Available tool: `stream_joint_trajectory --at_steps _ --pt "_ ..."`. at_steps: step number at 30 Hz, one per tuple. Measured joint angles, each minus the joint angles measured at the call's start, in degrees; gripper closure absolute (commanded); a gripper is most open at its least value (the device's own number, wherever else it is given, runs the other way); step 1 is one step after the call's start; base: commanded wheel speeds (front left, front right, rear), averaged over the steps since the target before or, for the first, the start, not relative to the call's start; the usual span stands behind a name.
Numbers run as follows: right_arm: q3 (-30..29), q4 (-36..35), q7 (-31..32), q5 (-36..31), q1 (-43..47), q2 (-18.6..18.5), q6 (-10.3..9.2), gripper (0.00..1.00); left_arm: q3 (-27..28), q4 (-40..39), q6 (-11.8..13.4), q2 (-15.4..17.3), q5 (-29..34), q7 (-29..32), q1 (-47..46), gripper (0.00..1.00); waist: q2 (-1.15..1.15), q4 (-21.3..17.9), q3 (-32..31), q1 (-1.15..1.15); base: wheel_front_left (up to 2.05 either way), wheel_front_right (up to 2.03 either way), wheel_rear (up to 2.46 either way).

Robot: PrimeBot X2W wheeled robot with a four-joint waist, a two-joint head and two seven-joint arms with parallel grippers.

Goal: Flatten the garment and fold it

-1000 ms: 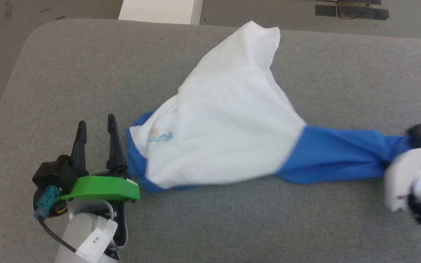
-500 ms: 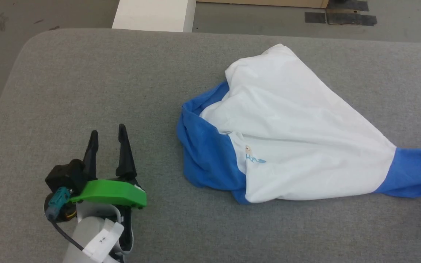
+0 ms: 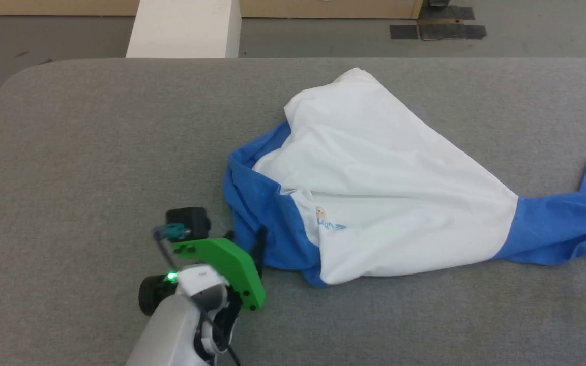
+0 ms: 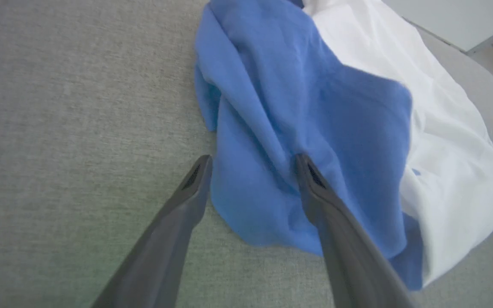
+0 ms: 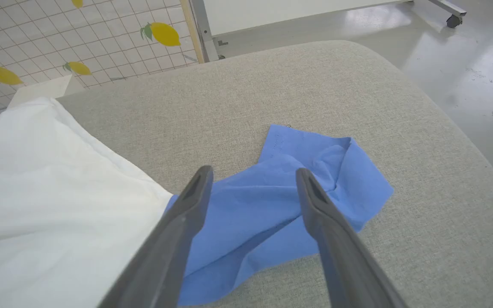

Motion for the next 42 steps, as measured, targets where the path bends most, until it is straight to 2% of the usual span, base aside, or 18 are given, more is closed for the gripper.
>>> stream_joint_trajectory --at_steps 7,8,9,10,14,19,22,26,29,31,32,33,38,41,42 --pt "0.6 -1.4 -0.4 -0.2 0.1 0.7 -0.01 0.0 -3.8 3.8 4.7 1.1 4.4 10.4 -3.7 0.0 0.0 -1.9 0.6 0.0 0.0 0.0 0.0" --pt "0.7 -1.5 -0.4 -0.2 0.1 0.8 -0.01 0.0 -3.9 4.2 4.8 1.1 4.7 11.2 -4.2 0.2 0.0 -2.2 0.8 0.0 0.0 0.0 0.0" --pt "0.9 -1.5 -0.5 -0.2 0.1 0.8 -0.01 0.0 -3.6 4.2 5.2 1.1 4.7 11.0 -4.5 0.83 0.0 -2.4 0.9 0.0 0.0 0.0 0.0" --pt "1.1 -1.5 -0.6 -0.2 0.2 0.9 -0.01 0.0 -3.3 4.2 5.3 1.0 4.5 10.6 -4.6 1.0 0.0 -2.6 1.0 0.0 0.0 0.0 0.0" --pt "1.0 -1.5 -0.9 -0.2 1.1 1.1 -0.01 0.0 0.3 2.0 5.3 0.6 0.0 5.6 -4.5 1.0 0.0 -2.9 1.4 0.0 0.0 0.0 0.0" --pt "0.8 -1.4 -1.0 -0.5 1.6 1.3 -0.01 0.0 7.4 -6.7 6.3 0.4 -4.6 -2.4 -4.8 1.0 0.0 -1.5 1.1 0.0 0.0 0.0 0.0" --pt "1.6 -1.3 -1.0 -0.4 1.8 1.5 -0.01 0.0 11.0 -10.8 9.0 1.7 -4.5 -3.7 -4.5 1.0 0.0 -0.5 0.5 0.0 0.0 0.0 0.0" --pt "2.9 -1.4 -1.0 -0.5 1.9 2.0 -0.01 0.0 14.8 -12.2 13.4 4.3 -3.7 -3.5 -0.8 1.0 0.0 0.8 -0.1 0.0 0.0 0.0 0.0" --pt "3.6 -1.4 -0.9 -0.5 2.0 2.0 -0.01 0.0 15.8 -9.4 14.1 4.6 -4.3 -2.1 2.4 1.0 0.0 1.8 -0.2 0.0 0.0 0.0 0.0" --pt "3.7 -1.5 -0.9 -0.5 2.1 2.0 -0.01 0.0 16.2 -7.4 13.5 4.2 -5.6 -2.2 2.8 1.0 0.0 2.3 -0.2 0.0 0.0 0.0 0.0" --pt "4.1 -1.5 -0.9 -0.5 2.1 1.9 -0.01 0.0 16.3 -6.4 13.2 4.1 -5.9 -2.5 2.6 0.52 0.0 2.6 -0.2 0.0 0.0 0.0 0.0" --pt "4.2 -1.5 -0.9 -0.5 2.1 1.9 -0.01 0.0 16.3 -5.7 12.8 4.1 -5.9 -2.9 2.5 0.0 0.0 2.8 -0.2 0.0 0.0 0.0 0.0" --pt "6.0 -1.7 -0.6 -0.5 2.2 1.8 -0.01 0.0 16.6 -3.1 12.3 4.2 -5.4 -6.5 1.5 0.0 0.0 2.9 -0.6 0.0 0.0 0.0 0.0" --pt "8.2 -2.5 -0.6 -0.4 2.2 1.5 -0.01 0.0 17.0 -6.6 12.2 5.2 -3.2 -12.0 1.4 0.0 0.0 2.4 -0.8 0.0 0.0 0.0 0.0" --pt "9.3 -2.8 -0.4 -0.2 2.0 1.2 -0.01 0.0 16.7 -8.6 11.2 6.1 -1.5 -14.8 1.4 0.0 0.0 2.1 -0.8 0.0 0.0 0.0 0.0"
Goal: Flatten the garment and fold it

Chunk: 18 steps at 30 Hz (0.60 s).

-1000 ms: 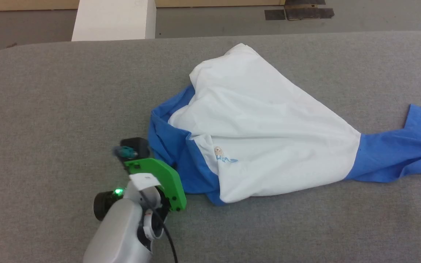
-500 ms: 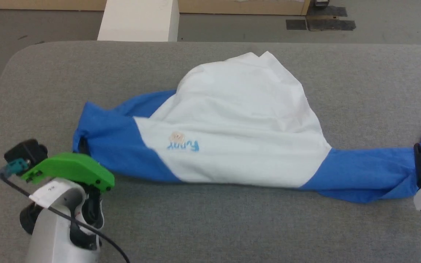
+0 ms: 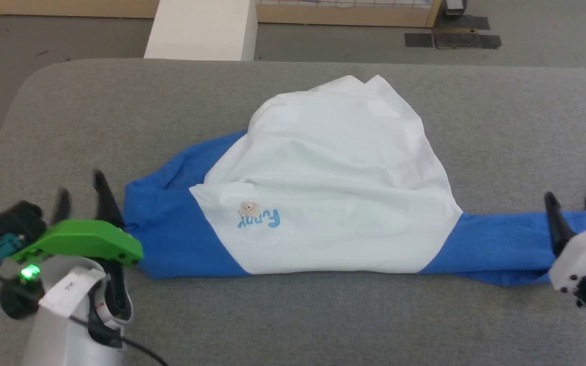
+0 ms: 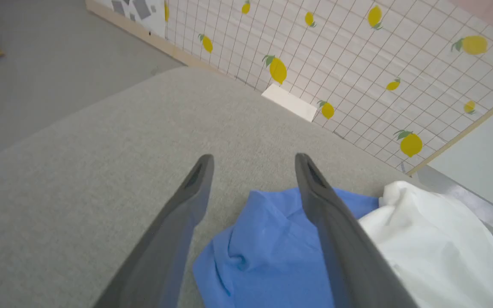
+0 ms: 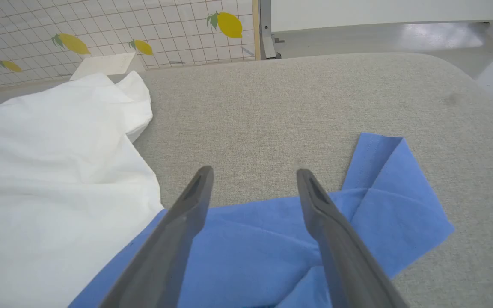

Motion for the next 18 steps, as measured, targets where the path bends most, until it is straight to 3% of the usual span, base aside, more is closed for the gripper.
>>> stream_joint_trajectory --at_steps 4,6,12,18 --pt "6.0 0.1 2.0 1.0 -3.0 -1.6 0.0 0.0 -2.8 -4.9 -4.0 2.0 5.4 -11.4 0.0 0.0 0.0 -0.7 0.5 0.0 0.0 0.0 0.0" --pt "9.2 1.2 3.9 1.1 -5.8 -3.0 0.0 0.0 -5.3 -5.2 -5.4 1.9 8.0 -13.8 0.6 0.0 0.0 -0.7 1.0 0.0 0.0 0.0 0.0" --pt "18.6 8.5 11.9 0.4 -14.4 -8.9 0.0 0.0 -7.8 -4.4 -7.2 -1.2 10.4 -16.1 1.1 0.0 0.0 1.1 3.3 0.0 0.0 0.0 0.0" --pt "26.3 14.7 13.4 0.8 -20.3 -12.9 0.0 0.0 -8.4 -4.6 -8.2 -4.0 11.8 -16.3 0.7 0.0 0.0 4.1 6.9 0.0 0.0 0.0 0.0"
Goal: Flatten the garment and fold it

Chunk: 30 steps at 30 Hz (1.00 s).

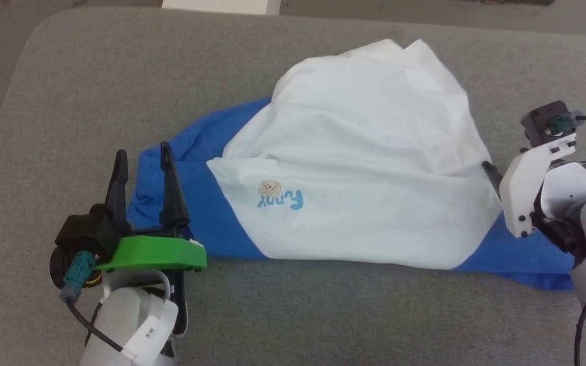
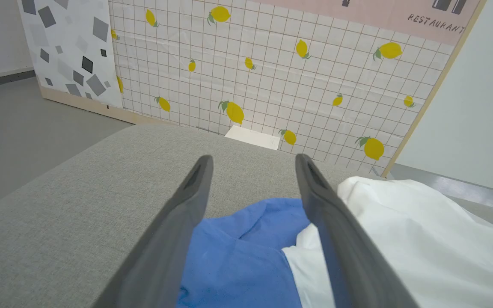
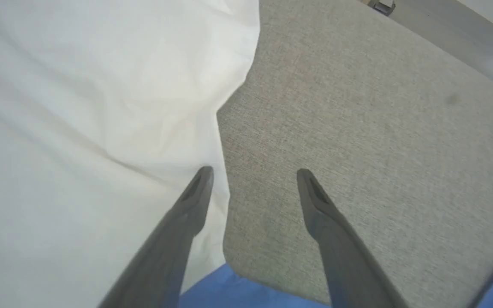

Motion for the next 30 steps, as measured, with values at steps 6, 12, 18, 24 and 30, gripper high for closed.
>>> stream_joint_trajectory --at_steps 6,12,18,24,30 --pt "4.7 2.5 -0.7 3.5 -1.2 -1.1 -0.02 0.0 0.6 -0.5 -0.9 -1.4 0.4 0.0 -0.4 0.0 0.0 2.7 3.4 0.0 0.0 0.0 0.0" --pt "6.8 2.5 -1.0 6.8 -3.5 -4.2 -0.01 1.0 0.7 -0.2 -1.5 -1.7 0.4 0.0 -1.0 0.0 0.0 4.9 5.7 0.0 0.0 0.0 0.0" --pt "5.0 2.8 -1.1 8.2 -6.7 -5.7 0.04 1.0 -1.1 0.1 -1.9 -1.9 -0.2 0.0 -2.5 0.0 0.0 6.3 7.3 0.0 0.0 0.0 0.0" --pt "-0.9 7.1 -0.8 4.6 -15.7 -8.1 0.03 1.0 -4.7 0.0 -1.8 -2.0 -1.4 0.0 -4.7 0.0 0.0 8.1 9.5 0.0 0.0 0.0 0.0" --pt "-5.5 10.8 -0.8 -1.9 -24.4 -8.5 0.03 1.0 -6.7 -0.1 -1.1 -2.1 -1.9 0.0 -6.0 0.0 0.0 10.6 11.8 0.01 0.0 0.0 0.0"
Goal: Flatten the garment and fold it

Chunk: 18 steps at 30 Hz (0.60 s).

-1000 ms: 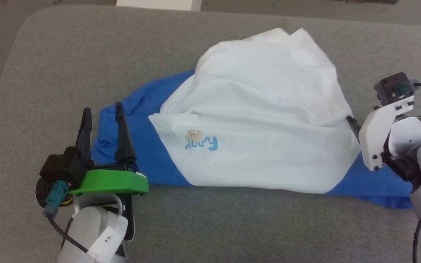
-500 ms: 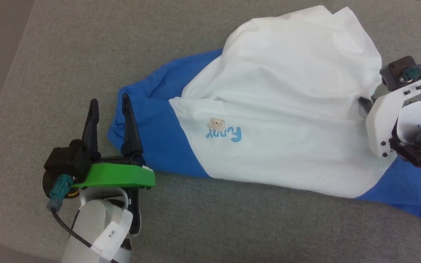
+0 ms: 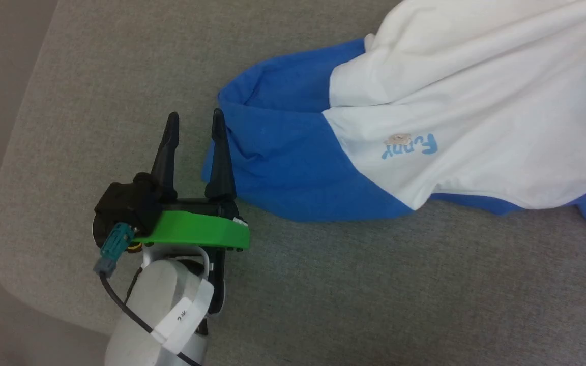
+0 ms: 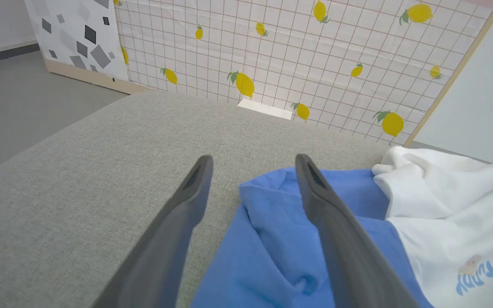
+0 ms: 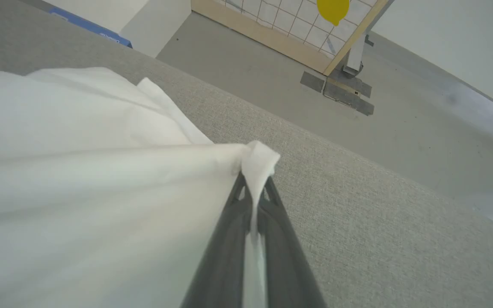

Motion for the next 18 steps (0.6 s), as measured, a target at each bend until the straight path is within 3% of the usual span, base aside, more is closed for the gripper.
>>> stream_joint_trajectory --at_steps 2,4,10,18 --pt "-0.6 1.3 0.0 -1.2 -0.3 0.8 -0.01 1.0 -0.2 0.2 0.3 0.0 -0.3 0.0 0.0 0.0 0.0 0.7 0.6 0.0 0.0 0.0 0.0" --pt "-0.6 2.7 0.0 -2.4 -0.3 1.7 0.0 0.0 -0.3 0.5 0.3 0.0 -0.4 0.0 0.0 0.0 0.0 1.3 1.1 0.0 0.0 0.0 0.0" --pt "-2.9 2.1 -5.9 -0.7 0.4 3.3 -0.01 0.0 -0.1 2.4 0.1 0.0 -0.4 0.0 0.1 0.0 0.0 1.2 -0.1 0.0 0.0 0.0 0.0" --pt "-7.4 -9.5 -18.6 5.9 13.1 7.1 -0.01 0.0 1.3 6.0 -1.9 0.0 0.3 0.0 1.0 0.0 0.0 -2.4 -5.1 0.0 0.0 0.0 0.0"
